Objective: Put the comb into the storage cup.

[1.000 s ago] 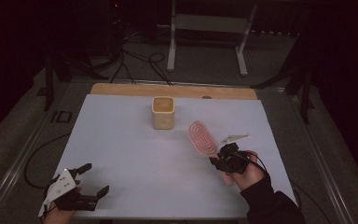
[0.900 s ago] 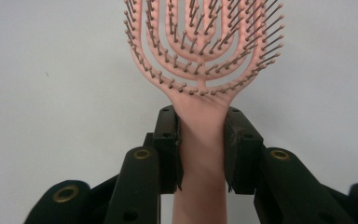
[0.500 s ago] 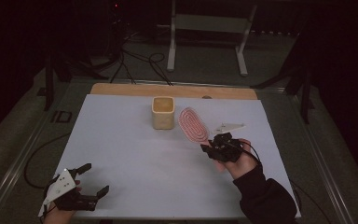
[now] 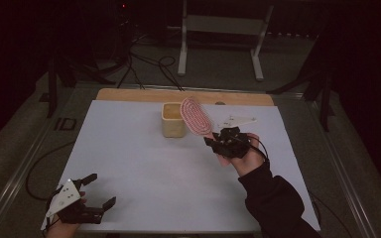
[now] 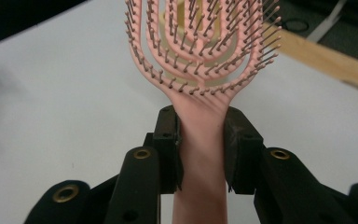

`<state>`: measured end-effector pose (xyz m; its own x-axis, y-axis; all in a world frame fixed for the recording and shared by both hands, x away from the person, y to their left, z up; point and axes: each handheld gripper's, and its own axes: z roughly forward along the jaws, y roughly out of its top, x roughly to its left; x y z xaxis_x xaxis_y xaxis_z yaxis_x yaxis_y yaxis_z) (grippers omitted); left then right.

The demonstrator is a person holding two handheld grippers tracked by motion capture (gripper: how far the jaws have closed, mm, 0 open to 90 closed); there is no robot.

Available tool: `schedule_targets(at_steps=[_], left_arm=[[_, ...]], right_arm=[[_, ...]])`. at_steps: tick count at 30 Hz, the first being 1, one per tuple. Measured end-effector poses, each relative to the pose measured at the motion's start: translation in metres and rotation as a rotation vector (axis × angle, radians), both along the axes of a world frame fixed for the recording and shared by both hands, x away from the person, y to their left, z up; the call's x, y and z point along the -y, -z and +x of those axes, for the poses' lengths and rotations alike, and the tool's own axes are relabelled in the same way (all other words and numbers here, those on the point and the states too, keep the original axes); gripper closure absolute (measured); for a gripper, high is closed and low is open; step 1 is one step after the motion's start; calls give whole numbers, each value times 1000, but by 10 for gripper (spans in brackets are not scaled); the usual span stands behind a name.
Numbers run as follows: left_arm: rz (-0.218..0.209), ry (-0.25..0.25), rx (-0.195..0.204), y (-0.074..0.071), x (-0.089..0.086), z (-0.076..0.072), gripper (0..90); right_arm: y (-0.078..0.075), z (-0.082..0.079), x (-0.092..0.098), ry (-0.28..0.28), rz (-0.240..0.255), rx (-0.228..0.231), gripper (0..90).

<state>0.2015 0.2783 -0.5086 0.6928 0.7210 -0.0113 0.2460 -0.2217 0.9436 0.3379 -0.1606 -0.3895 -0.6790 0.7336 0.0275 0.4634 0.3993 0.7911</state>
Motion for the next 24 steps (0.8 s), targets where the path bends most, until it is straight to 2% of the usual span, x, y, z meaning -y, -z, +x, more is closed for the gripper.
schedule_targets(at_steps=[2,5,7,14,24], left_arm=[[2,0,-1,0,0,0,0],[-2,1,0,0,0,0,0],[-3,-1,-2,0,0,0,0],[-4,0,-2,0,-1,0,0],[-7,-2,-1,0,-1,0,0]], right_arm=[[-2,3,-3,1,8,18,700],[-3,10,-8,-7,31,20,700],[-3,14,-11,-13,25,35,700],[-4,24,-15,-13,68,83,700],[-9,41,-24,-36,111,109,700]])
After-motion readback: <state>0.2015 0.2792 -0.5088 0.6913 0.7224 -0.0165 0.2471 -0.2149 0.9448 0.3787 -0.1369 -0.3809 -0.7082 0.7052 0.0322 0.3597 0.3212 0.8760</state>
